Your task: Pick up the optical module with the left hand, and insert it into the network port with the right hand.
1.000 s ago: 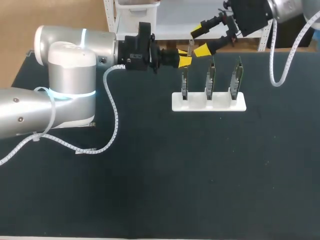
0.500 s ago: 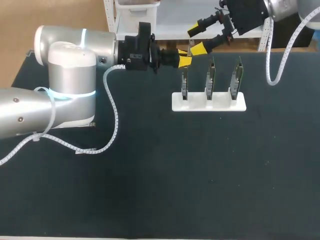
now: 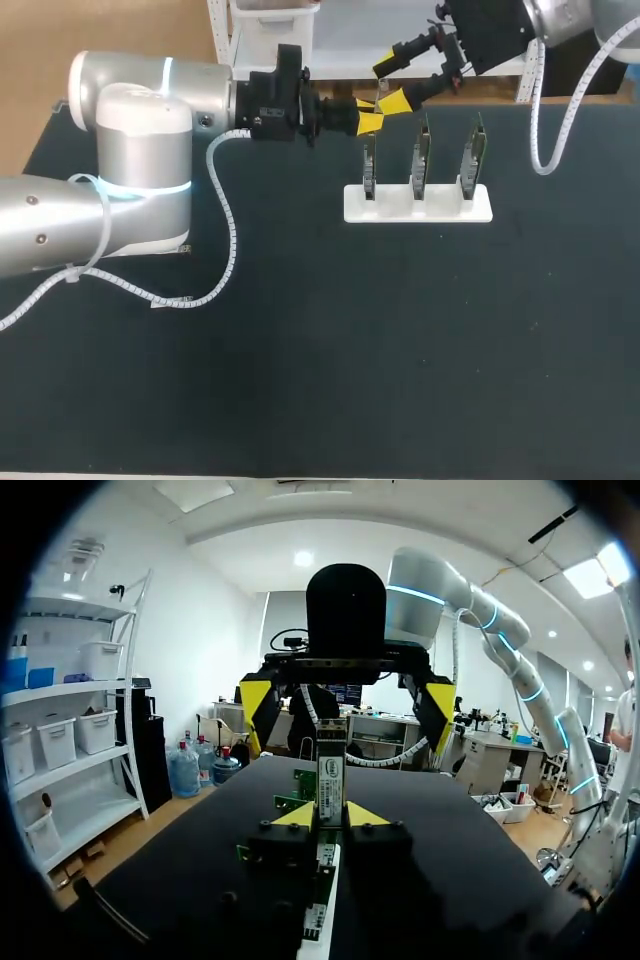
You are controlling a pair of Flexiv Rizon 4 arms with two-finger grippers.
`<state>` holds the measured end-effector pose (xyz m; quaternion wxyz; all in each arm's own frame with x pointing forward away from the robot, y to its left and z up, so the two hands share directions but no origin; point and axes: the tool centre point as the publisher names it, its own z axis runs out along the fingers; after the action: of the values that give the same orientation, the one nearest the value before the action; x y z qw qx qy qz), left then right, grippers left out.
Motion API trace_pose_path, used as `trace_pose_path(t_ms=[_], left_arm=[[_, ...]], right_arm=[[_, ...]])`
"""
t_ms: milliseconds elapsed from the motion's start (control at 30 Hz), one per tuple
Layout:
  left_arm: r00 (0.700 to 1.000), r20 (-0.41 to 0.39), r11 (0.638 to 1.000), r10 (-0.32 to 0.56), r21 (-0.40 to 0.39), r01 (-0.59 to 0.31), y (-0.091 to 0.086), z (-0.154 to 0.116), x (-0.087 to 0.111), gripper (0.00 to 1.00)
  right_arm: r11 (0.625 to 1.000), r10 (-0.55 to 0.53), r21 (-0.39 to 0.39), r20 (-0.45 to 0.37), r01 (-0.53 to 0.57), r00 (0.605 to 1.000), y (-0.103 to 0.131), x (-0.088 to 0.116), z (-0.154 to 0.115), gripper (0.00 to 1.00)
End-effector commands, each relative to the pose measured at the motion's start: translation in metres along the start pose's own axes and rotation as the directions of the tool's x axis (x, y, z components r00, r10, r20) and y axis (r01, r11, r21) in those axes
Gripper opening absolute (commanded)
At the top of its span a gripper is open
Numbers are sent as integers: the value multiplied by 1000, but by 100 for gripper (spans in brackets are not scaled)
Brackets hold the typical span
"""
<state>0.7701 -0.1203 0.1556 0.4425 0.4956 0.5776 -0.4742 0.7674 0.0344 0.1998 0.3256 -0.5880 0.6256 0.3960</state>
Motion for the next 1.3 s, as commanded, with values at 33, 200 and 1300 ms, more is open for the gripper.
trace_pose_path(t_ms=[33, 200, 1300], left_arm=[[1000, 0, 1000, 1, 0, -1, 1, 1, 0, 0], [1000, 0, 1000, 1, 0, -1, 1, 1, 0, 0], [1000, 3, 1000, 7, 8, -7, 0, -1, -1, 100]], right_arm=[[1000, 1, 4, 0, -1, 1000, 2, 1, 0, 25], [1000, 2, 7, -1, -2, 1000, 2, 1, 0, 0], [1000, 1, 19, -3, -1, 1000, 7, 3, -7, 0]])
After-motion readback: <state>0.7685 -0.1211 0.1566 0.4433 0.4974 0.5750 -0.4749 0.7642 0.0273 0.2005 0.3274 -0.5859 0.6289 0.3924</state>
